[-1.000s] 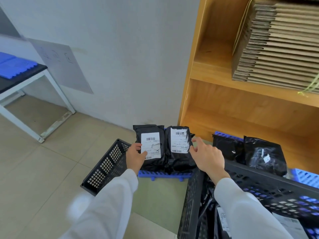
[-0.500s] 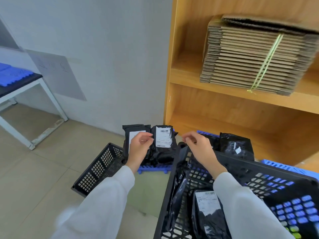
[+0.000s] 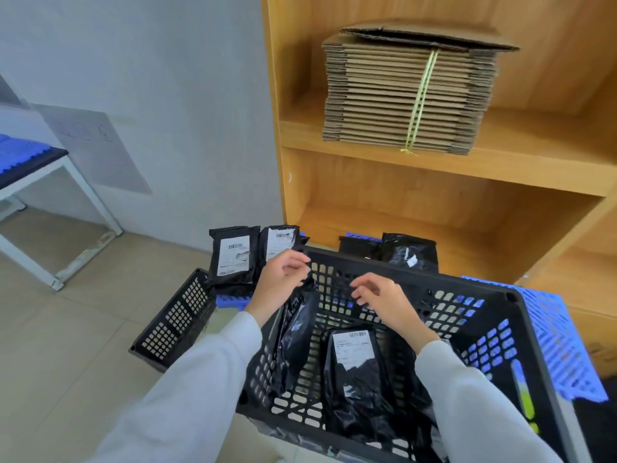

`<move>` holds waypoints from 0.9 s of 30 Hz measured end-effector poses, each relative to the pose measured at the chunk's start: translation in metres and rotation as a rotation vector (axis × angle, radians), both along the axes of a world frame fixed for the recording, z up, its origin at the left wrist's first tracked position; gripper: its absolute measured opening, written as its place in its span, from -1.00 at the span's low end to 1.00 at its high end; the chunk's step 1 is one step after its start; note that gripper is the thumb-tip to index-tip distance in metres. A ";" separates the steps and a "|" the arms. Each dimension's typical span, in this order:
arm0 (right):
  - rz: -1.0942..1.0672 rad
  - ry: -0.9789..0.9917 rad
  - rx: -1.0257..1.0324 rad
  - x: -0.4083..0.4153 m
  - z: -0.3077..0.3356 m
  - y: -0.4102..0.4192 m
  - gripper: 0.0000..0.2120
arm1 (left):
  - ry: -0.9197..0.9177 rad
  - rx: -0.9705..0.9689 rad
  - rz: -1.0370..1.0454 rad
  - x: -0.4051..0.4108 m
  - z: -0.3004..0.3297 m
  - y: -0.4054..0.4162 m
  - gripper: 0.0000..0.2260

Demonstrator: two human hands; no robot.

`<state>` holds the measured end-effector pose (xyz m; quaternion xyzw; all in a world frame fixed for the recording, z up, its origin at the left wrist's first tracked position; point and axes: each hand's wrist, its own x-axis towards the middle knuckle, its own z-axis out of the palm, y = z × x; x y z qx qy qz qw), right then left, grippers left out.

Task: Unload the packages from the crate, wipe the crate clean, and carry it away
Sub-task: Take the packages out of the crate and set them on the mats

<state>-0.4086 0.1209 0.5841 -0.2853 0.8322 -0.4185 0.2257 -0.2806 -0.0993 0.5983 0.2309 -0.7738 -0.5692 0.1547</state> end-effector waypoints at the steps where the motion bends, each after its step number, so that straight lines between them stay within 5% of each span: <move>1: 0.010 -0.015 0.003 0.000 -0.003 0.008 -0.81 | -0.031 -0.057 -0.012 -0.001 -0.004 0.006 -0.88; 8: 0.033 -0.159 0.018 0.016 -0.023 0.046 -0.80 | -0.451 -0.595 -0.147 -0.004 -0.041 0.042 -0.68; 15: 0.013 -0.257 0.044 0.022 -0.039 0.063 -0.79 | -0.671 -0.816 -0.170 -0.008 -0.059 0.050 -0.43; 27: -0.055 -0.331 0.156 0.019 -0.063 0.061 -0.82 | -0.774 -0.943 -0.196 -0.014 -0.097 0.056 -0.57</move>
